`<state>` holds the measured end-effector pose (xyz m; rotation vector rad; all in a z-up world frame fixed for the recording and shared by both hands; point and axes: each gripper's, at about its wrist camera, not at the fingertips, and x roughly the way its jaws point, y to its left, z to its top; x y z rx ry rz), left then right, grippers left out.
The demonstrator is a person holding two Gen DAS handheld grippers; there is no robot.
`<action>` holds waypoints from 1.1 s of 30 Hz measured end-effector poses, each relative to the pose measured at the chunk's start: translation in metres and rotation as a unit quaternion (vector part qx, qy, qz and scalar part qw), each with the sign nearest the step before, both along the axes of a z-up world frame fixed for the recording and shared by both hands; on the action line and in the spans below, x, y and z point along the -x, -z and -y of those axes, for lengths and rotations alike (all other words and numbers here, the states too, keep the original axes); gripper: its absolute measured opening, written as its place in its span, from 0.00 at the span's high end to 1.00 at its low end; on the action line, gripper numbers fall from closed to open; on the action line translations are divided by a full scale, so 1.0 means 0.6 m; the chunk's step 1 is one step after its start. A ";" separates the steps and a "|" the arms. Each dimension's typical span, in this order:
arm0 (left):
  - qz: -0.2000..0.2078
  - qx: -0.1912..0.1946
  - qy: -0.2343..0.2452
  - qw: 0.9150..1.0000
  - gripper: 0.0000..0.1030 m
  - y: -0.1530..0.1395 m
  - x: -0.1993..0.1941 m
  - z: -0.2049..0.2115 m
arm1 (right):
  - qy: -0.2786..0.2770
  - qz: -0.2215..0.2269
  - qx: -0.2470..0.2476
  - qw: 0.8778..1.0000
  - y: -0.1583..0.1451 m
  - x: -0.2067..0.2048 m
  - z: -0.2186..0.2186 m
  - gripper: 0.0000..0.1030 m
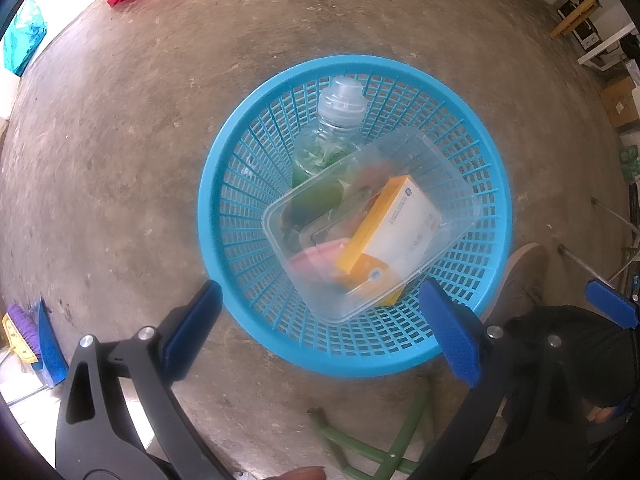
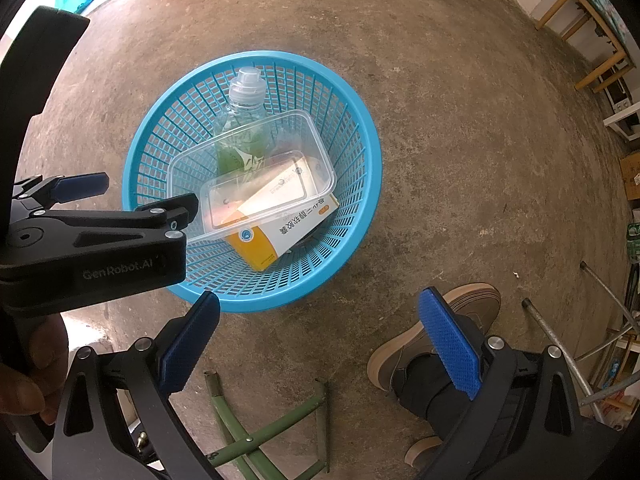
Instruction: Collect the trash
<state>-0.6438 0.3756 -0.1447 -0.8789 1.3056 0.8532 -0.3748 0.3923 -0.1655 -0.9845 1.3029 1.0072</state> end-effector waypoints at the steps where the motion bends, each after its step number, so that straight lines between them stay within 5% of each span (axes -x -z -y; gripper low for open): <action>1: 0.000 0.000 0.000 1.000 0.08 0.000 0.000 0.000 | 0.000 0.000 0.000 1.000 0.000 0.000 0.000 0.06; 33: 0.000 0.001 0.001 1.000 0.08 0.004 0.003 0.001 | 0.000 0.000 0.000 1.000 0.000 0.000 0.000 0.06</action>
